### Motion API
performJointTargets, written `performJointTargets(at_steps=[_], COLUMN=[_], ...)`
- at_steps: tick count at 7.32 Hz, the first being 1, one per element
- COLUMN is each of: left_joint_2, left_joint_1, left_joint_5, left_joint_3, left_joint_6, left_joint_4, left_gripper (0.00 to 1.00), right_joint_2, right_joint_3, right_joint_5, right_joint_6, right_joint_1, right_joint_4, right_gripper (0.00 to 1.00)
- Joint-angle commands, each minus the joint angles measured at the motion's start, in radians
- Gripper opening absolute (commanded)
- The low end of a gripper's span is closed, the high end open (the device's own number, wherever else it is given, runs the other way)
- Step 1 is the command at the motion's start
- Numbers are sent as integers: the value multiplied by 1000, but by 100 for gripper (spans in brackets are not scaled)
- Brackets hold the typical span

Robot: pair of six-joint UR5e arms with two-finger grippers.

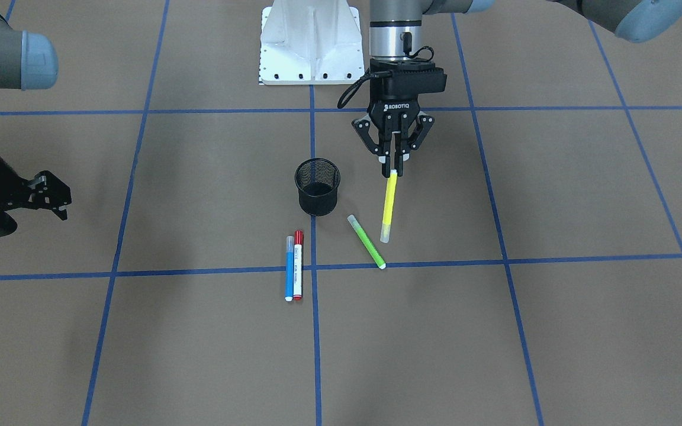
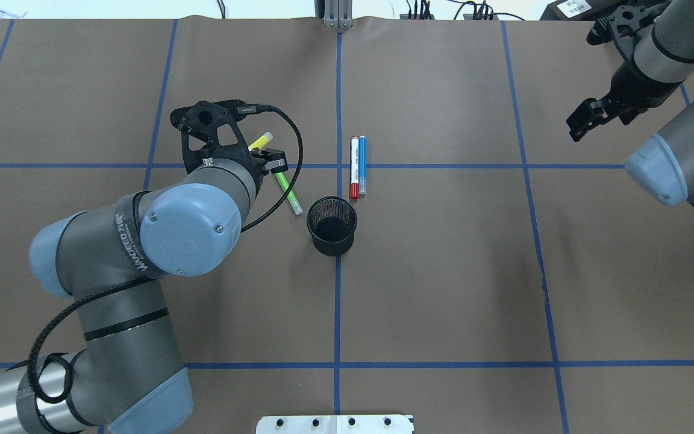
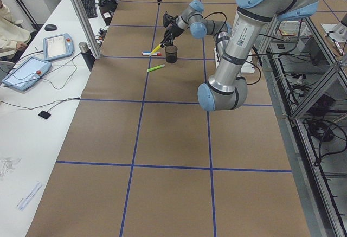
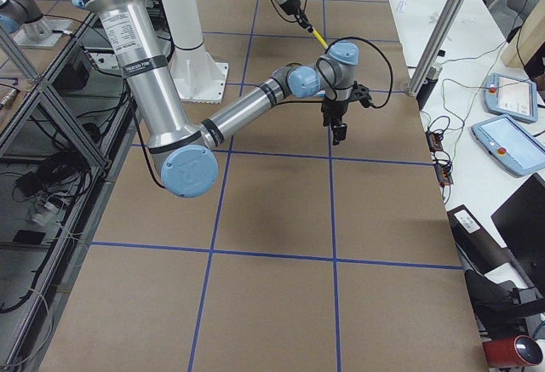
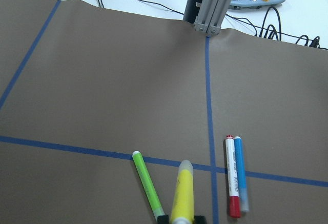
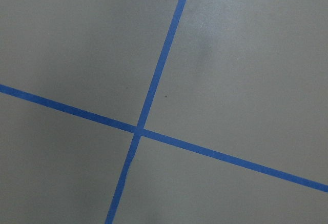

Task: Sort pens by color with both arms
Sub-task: 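Lower the yellow highlighter beside the green highlighter and open the left gripper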

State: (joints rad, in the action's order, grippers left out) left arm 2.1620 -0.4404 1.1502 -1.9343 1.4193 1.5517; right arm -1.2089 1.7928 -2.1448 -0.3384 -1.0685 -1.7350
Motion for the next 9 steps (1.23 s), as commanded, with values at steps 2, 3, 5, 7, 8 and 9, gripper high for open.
performJointTargets(at_steps=[2, 3, 5, 7, 8, 9], left_joint_2=[-16, -40, -47, -39, -36, -40], left_joint_1=[5, 11, 40, 77, 81, 84], left_joint_5=[-99, -119, -161, -191, -204, -205], left_joint_3=[199, 218, 256, 302, 311, 311], left_joint_6=[1, 3, 10, 51, 59, 59], left_joint_4=[207, 241, 260, 278, 278, 278], left_gripper=[0, 0, 0, 0, 0, 0], right_joint_2=[0, 0, -3, -3, -3, -3], right_joint_3=[-1, 0, 3, 2, 2, 2], right_joint_5=[-1, -1, -1, -1, -3, -6], right_joint_6=[-1, -1, -1, -1, -1, -1], right_joint_1=[1, -1, -2, -4, -5, -7], right_joint_4=[0, -1, -2, -2, -2, 0], right_gripper=[99, 99, 99, 99, 99, 99])
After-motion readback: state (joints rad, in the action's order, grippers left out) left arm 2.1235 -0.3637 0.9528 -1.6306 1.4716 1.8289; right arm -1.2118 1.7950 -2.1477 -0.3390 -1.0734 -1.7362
